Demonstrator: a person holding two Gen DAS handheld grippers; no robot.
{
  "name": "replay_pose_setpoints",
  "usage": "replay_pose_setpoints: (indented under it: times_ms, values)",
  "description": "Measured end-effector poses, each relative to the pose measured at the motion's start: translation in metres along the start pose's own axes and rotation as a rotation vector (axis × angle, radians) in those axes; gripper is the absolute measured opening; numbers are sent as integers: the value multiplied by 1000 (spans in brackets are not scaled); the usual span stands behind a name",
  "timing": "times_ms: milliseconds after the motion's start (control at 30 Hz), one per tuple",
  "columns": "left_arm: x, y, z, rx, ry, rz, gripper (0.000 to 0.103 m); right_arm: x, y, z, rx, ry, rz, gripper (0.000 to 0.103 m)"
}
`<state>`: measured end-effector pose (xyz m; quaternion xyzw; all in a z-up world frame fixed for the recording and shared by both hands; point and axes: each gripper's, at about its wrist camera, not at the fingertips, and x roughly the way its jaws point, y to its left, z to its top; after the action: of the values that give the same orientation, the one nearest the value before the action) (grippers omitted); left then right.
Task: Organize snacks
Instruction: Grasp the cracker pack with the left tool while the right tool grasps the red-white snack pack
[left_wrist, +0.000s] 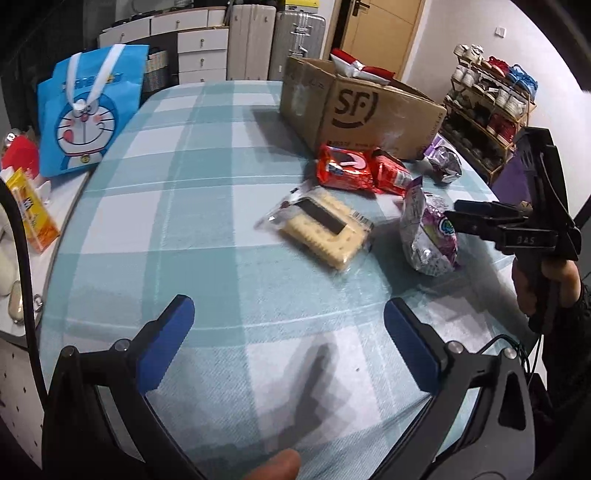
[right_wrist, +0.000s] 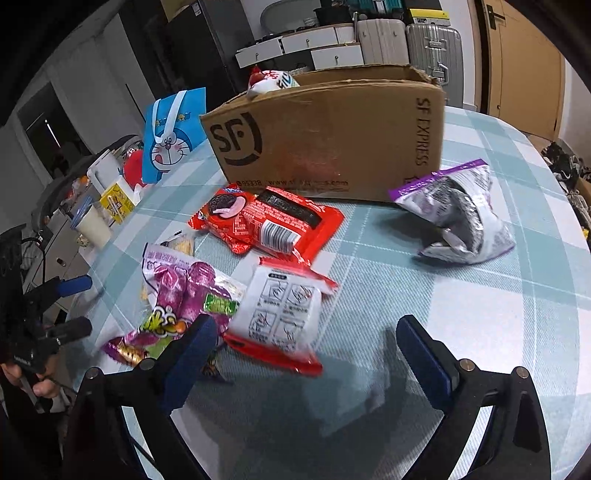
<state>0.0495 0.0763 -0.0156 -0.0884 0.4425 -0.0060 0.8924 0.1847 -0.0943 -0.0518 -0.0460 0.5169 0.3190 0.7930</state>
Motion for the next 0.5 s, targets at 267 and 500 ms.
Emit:
replay_pose_setpoints:
  times_ms: [267, 500]
  values:
    - [25, -14, 18, 22, 14, -38, 102, 11, 14, 1, -43, 10, 6, 76]
    - [50, -18, 34, 18, 41, -46, 102, 12, 22, 3, -71, -2, 31, 54]
